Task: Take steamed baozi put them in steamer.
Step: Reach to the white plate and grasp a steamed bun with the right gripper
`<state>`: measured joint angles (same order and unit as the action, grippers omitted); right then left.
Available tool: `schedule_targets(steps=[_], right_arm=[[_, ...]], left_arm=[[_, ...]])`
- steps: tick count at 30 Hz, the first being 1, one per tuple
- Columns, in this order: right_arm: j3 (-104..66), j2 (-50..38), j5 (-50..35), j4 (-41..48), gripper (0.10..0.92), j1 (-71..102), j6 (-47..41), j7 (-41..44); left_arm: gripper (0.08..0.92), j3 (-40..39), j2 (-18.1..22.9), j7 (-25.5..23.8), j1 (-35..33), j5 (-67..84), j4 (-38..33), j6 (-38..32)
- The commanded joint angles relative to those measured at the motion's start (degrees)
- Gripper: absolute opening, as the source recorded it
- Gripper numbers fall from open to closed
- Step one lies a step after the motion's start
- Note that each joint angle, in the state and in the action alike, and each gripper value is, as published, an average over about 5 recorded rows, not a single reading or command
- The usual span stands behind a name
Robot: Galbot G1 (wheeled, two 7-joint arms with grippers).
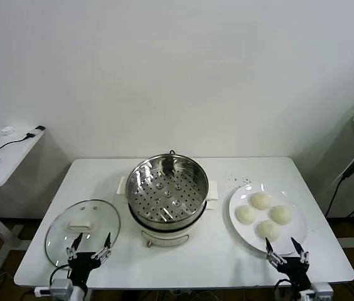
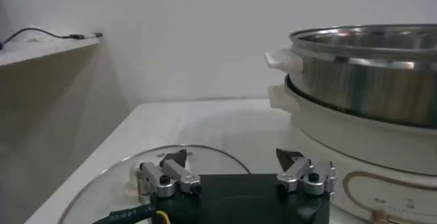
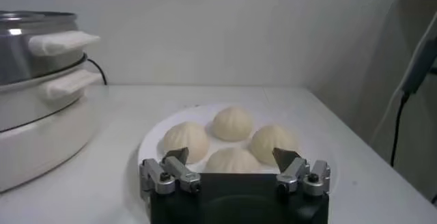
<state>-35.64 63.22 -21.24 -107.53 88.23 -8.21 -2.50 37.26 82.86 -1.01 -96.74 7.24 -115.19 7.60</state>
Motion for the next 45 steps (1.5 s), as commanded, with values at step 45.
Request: schedule_targets(steps=[45], right_arm=[[110.2, -13.5, 5.9, 59.1, 0.823, -103.9, -0.3, 62.6]], left_arm=[[0.823, -0.9, -0.5, 0.1, -1.2, 0.8, 4.3, -3.5]])
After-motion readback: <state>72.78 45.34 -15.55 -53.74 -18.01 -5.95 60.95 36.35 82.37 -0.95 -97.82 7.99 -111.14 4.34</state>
